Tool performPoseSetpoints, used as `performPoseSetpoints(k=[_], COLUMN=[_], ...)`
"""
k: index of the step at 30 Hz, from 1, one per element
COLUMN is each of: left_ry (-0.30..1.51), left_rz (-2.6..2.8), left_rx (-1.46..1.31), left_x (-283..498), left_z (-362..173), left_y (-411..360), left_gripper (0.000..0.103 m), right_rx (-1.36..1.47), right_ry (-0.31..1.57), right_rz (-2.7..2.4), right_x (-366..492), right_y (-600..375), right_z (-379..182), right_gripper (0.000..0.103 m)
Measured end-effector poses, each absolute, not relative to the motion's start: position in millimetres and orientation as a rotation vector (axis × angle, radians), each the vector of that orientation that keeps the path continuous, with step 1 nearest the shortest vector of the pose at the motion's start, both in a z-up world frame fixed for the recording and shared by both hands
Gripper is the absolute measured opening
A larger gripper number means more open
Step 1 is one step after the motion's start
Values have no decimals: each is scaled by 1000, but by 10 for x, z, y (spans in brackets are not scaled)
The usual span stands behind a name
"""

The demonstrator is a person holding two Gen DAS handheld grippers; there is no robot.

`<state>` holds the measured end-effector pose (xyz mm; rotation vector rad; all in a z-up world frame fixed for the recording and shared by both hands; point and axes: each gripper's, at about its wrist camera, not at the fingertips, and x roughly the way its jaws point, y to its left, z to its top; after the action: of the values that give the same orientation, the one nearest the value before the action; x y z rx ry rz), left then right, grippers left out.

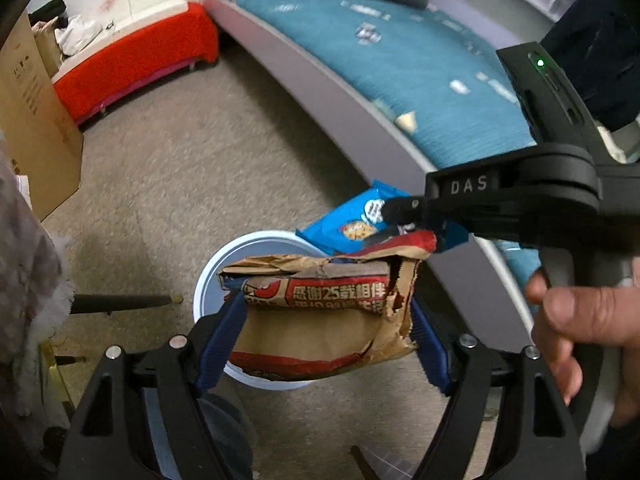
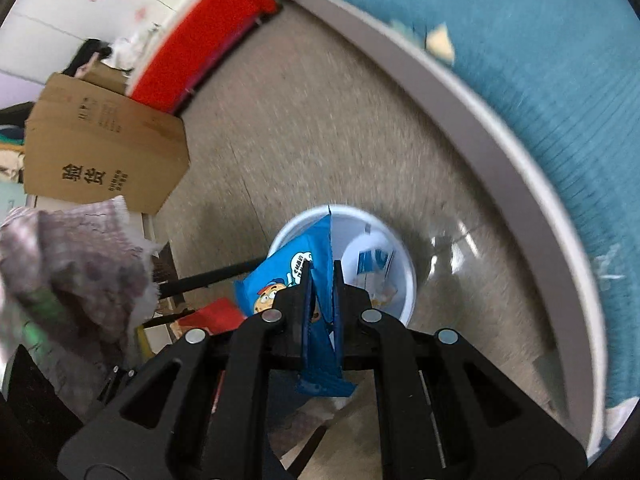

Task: Collect trash
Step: 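Carry the wrapper and paper bag to the bin and release both, then return both tools to the table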

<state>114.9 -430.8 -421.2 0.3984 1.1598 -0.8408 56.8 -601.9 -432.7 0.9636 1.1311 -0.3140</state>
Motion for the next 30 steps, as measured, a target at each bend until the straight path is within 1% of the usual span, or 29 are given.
performPoseSetpoints(k=[6,8,9,10,11,12,13,14,16,19,23,26,30], left_ry=[1222,1270,1295,1320,1334,1330,1321,1323,1328,1296,1252,1212,1147], left_rz=[-762,-749,-741,-734,-725,-704,-678,-659,-647,-617,-615,-618,-660], left_rx=[422,443,440,427,415,423,434,429,414,437,414,396,360], left_x=[1372,1407,1434,1472,1517,1534,1565,1600,1633,1609,1547,1450,1342], left_z=[-4715,-4885,-4952,-4995,-5019,-5033,-5047,-5059,-5063,-5010,-4785,-4543,-4043], left_y=[-4333,-4330,-4307,-4310,-4320,-4324,-4293,-4276,-4255,-4278,-4227,-4232,-4236], left_gripper=[79,80,80,82,84,85,89,92,94,94,94,94,94], right_rx=[1068,1095,1107,1136,1158,1190,1206,1219,1241,1265,1236,1198,1130], right_ry=[1230,1254,1265,1280,1290,1295,1300,1298,1280,1258,1212,1159,1051], right_rz=[-303,-301,-301,-306,-305,-296,-298,-303,-301,-325,-340,-373,-401], right_x=[754,791,797,804,808,798,824,807,793,741,648,531,352], right_y=[-5997,-5987,-5978,-5974,-5962,-5958,-5931,-5933,-5933,-5961,-6018,-6082,-6146], right_z=[-4974,-5138,-5198,-5306,-5370,-5441,-5472,-5497,-5509,-5482,-5268,-5002,-4485], right_gripper=[9,9,12,13,21,32,71,85,85,96,97,97,97])
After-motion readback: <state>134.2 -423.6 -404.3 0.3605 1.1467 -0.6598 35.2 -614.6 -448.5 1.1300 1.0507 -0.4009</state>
